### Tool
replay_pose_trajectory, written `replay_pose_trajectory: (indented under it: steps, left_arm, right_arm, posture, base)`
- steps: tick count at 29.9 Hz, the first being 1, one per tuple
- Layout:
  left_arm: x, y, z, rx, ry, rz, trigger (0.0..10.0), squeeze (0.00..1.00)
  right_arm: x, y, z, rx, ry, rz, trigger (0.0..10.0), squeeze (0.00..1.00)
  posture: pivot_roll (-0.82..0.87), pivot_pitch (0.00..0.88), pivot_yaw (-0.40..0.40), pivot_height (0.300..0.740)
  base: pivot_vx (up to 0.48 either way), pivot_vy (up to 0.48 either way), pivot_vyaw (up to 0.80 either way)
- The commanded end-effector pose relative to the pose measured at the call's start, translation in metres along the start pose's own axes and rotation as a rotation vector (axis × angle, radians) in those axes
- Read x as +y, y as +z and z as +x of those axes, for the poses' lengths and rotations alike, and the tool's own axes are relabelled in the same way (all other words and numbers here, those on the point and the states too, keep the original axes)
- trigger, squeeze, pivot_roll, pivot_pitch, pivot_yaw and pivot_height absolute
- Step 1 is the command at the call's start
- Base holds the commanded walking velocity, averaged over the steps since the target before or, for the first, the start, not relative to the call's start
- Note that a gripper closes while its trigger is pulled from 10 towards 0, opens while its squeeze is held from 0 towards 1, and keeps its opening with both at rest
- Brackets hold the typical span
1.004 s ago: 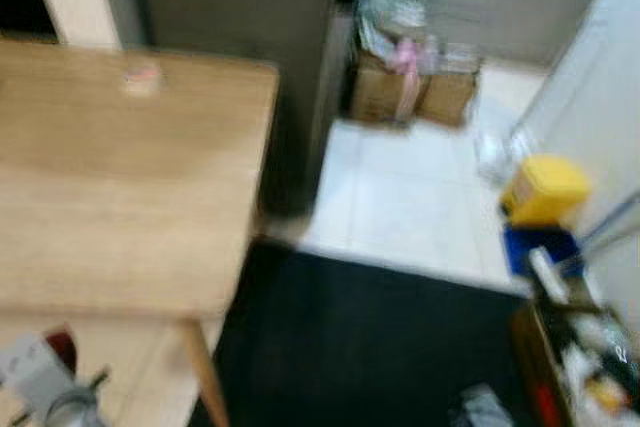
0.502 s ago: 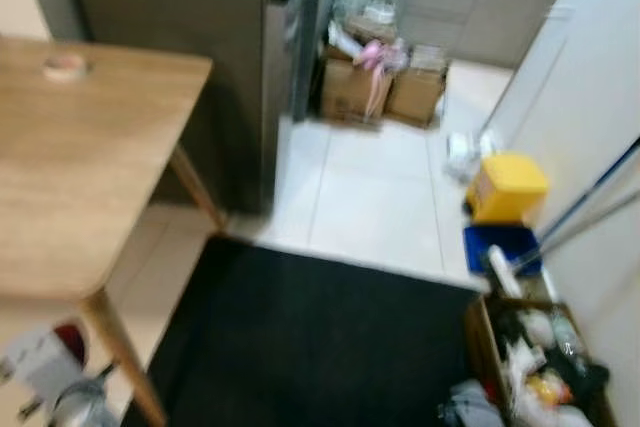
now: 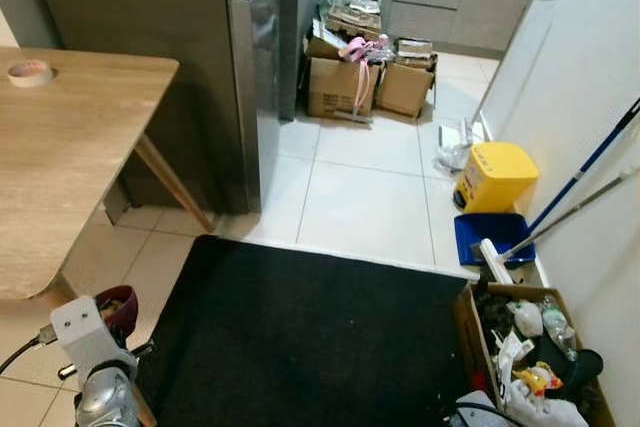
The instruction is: Restocking fridge
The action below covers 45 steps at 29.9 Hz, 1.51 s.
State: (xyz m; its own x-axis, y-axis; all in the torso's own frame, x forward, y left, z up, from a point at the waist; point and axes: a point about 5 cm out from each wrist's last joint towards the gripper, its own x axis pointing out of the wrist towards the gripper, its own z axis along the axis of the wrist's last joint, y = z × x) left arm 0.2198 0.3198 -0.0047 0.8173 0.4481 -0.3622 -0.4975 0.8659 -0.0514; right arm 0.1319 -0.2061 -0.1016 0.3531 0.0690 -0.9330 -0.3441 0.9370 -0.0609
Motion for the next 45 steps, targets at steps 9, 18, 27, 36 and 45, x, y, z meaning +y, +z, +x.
replay_pose_trajectory:
  steps: [9,18,27,36,45]
  left_arm:
    - [-0.075,0.010,-0.004,-0.078,-0.640,0.141,10.0,0.00]
    - [-0.122,0.024,-0.018,-0.150,-1.061,0.250,10.0,0.00]
    - [-0.184,0.044,-0.044,-0.307,-1.326,0.306,10.0,0.00]
    - [-0.207,0.040,-0.063,-0.325,-1.447,0.315,10.0,0.00]
    - [-0.205,0.042,-0.065,-0.321,-1.455,0.337,10.0,0.00]
  right_arm:
    - [-0.003,0.001,0.000,0.001,-0.020,-0.015,10.0,0.00]
    - [-0.001,-0.001,0.000,0.004,-0.019,-0.017,10.0,0.00]
    - [-0.002,-0.001,0.000,0.004,-0.026,-0.013,10.0,0.00]
    - [-0.003,-0.001,-0.001,0.003,-0.029,-0.011,10.0,0.00]
    - [-0.002,-0.003,-0.001,0.004,-0.029,-0.009,10.0,0.00]
  posture:
    - [0.09,0.005,-0.105,0.740]
    - [0.09,0.007,-0.104,0.740]
    - [0.09,0.007,-0.103,0.740]
    - [0.08,0.005,-0.102,0.740]
    - [0.08,0.005,-0.102,0.740]
  base:
    - [0.000,0.000,0.00]
    - [0.000,0.000,0.00]
    - [0.063,0.000,0.00]
    - [0.351,0.000,0.00]
    - [0.402,0.000,0.00]
